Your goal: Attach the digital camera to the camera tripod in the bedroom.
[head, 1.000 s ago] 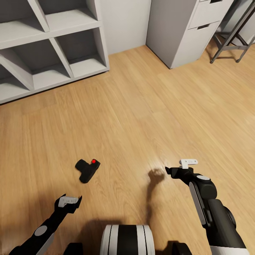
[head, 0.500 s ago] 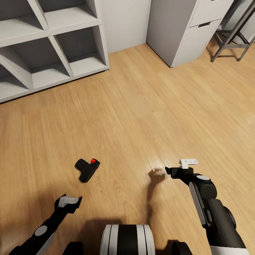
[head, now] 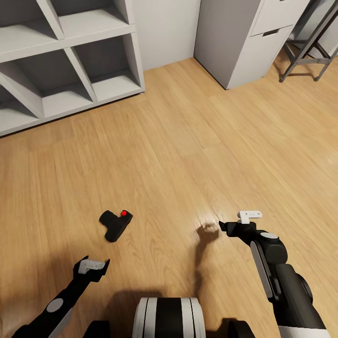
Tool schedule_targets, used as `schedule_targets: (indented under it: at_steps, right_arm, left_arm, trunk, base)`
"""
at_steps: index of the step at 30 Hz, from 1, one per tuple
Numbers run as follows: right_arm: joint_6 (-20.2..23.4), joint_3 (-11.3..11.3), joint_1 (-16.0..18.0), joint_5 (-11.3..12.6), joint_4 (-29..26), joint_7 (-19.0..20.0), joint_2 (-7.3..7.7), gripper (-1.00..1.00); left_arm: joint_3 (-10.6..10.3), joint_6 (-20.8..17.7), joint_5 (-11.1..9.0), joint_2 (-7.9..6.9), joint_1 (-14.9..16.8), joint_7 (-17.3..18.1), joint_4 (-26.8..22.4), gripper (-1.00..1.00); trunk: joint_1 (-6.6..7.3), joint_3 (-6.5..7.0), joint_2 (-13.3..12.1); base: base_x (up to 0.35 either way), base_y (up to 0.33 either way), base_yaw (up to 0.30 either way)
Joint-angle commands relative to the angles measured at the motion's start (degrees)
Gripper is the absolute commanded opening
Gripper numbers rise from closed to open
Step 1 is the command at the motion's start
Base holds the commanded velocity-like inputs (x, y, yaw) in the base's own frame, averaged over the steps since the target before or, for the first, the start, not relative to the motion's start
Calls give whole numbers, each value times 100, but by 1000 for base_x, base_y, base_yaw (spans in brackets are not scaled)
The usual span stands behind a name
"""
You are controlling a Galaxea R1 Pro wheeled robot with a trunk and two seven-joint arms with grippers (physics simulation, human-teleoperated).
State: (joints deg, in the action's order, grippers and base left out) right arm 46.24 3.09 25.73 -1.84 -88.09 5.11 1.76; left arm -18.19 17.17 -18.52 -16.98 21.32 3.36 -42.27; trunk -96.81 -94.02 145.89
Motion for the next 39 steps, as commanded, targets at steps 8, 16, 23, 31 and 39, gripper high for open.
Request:
schedule_targets:
  at_steps: [8, 16, 23, 31, 39]
  right_arm:
    - [31, 7, 2, -29, -6, 43, -5, 100]
    - [34, 7, 2, -40, -6, 43, -1, 100]
    - [34, 7, 2, -41, -6, 43, -1, 100]
    - [31, 7, 2, -34, -7, 43, 0, 100]
    - [33, 7, 2, -28, -7, 43, 0, 100]
  left_arm:
    - [32, 46, -93, 8, 4, 0, 20, 100]
    - [83, 257, -92, 57, 4, -427, -5, 100]
    - [52, 395, 34, 84, 4, -882, -150, 100]
    - [55, 445, 1009, 66, 4, -930, -191, 100]
    - [83, 584, 1741, 96, 4, -933, -128, 100]
  trunk:
    - [1, -3, 1]
    - [1, -3, 1]
    - [1, -3, 1]
    - [1, -3, 1]
    - [1, -3, 1]
  base:
    - [0, 0, 0]
    - [0, 0, 0]
    - [0, 0, 0]
    - [0, 0, 0]
    - [0, 0, 0]
